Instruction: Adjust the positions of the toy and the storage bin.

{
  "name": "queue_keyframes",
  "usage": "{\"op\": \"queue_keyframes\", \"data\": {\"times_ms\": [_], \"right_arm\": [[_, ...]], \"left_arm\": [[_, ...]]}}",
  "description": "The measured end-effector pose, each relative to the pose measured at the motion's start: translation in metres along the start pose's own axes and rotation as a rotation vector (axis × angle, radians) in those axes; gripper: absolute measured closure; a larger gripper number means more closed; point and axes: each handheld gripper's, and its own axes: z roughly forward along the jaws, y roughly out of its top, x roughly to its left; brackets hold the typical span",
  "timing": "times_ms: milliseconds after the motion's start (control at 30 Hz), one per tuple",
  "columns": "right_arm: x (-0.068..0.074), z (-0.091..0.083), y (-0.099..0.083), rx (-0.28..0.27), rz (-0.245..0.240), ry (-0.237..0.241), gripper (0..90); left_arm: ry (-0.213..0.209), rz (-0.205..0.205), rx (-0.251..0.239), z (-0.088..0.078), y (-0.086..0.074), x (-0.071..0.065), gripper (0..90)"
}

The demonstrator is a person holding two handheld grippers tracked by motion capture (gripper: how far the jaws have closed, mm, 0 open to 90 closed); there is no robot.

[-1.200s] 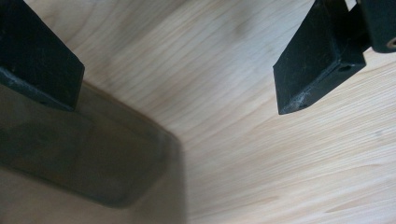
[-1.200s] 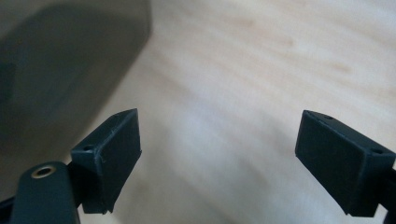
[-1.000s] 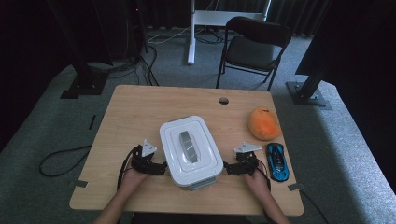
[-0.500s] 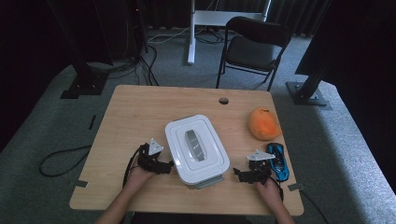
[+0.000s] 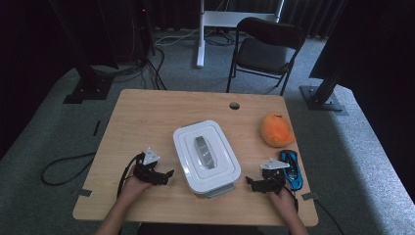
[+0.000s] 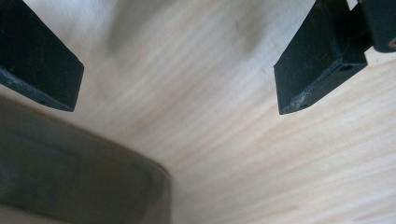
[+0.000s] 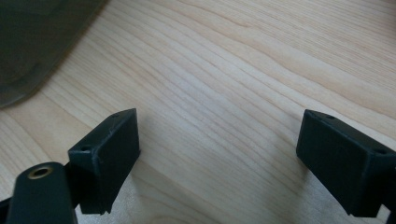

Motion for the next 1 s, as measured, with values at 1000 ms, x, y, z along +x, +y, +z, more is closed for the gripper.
{"op": "queue_keyframes", "data": {"times_ms": [1000], "right_arm": [[0.002,-0.001,-0.001,0.002,0.004,-0.002,12.3]], "left_arm": [[0.105,-0.112,0.127,-0.060,-0.059,0.049,0.1]]}}
